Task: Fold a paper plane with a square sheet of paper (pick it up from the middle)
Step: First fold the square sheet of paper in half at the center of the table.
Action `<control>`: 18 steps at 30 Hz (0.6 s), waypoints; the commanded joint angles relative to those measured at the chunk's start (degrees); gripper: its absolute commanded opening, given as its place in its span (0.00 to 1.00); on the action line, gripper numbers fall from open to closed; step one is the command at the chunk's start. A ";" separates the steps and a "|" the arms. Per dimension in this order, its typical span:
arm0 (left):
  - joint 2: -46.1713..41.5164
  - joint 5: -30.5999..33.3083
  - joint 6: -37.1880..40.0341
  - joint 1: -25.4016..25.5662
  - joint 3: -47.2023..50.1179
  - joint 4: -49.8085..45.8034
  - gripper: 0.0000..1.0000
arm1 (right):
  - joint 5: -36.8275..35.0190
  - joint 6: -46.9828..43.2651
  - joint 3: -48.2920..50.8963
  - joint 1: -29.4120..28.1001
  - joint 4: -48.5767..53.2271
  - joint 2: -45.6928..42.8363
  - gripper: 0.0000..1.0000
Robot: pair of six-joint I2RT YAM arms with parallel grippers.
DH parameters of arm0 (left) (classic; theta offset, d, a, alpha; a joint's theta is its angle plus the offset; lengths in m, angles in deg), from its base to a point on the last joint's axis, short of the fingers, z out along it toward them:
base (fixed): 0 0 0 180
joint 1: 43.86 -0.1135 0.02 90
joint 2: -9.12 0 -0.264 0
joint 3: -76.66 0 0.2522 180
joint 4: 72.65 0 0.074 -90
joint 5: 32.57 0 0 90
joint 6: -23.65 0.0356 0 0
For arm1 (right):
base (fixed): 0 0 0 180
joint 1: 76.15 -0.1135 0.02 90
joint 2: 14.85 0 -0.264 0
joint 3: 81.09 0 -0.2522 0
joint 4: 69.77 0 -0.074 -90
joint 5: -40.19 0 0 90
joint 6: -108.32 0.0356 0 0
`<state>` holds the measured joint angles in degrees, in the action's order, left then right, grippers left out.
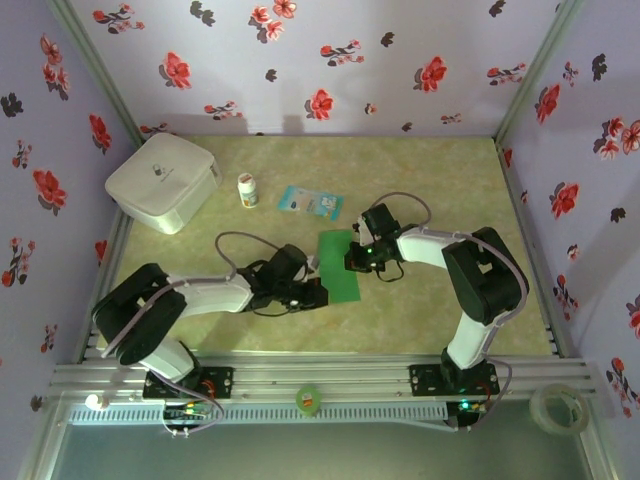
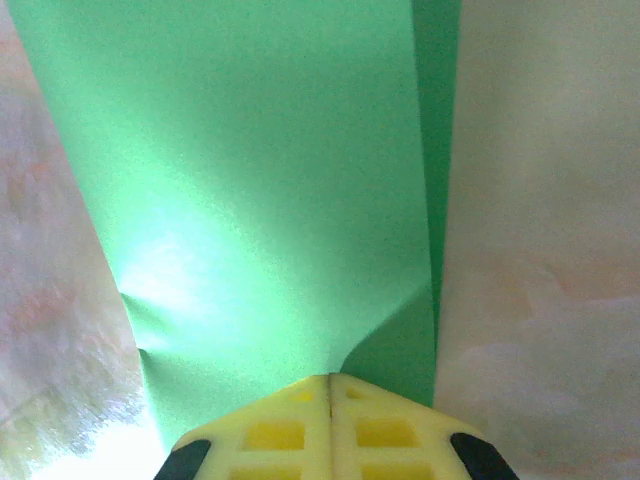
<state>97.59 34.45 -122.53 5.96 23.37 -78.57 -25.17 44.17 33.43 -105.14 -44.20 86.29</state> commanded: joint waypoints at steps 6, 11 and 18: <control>7.76 -1.21 3.49 -8.60 -10.91 -0.27 0.01 | -6.06 -7.86 0.24 1.17 13.82 2.51 0.00; 14.50 -2.47 4.28 -9.57 -16.27 -0.56 0.01 | -5.58 -8.36 0.14 1.65 13.88 2.64 0.00; 20.84 -3.12 3.87 -9.74 -19.52 0.01 0.00 | -5.87 -8.58 0.31 1.82 14.07 2.68 0.00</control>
<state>116.56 32.55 -120.15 -3.39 5.42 -78.11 -25.58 37.15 31.75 -104.24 -38.88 86.29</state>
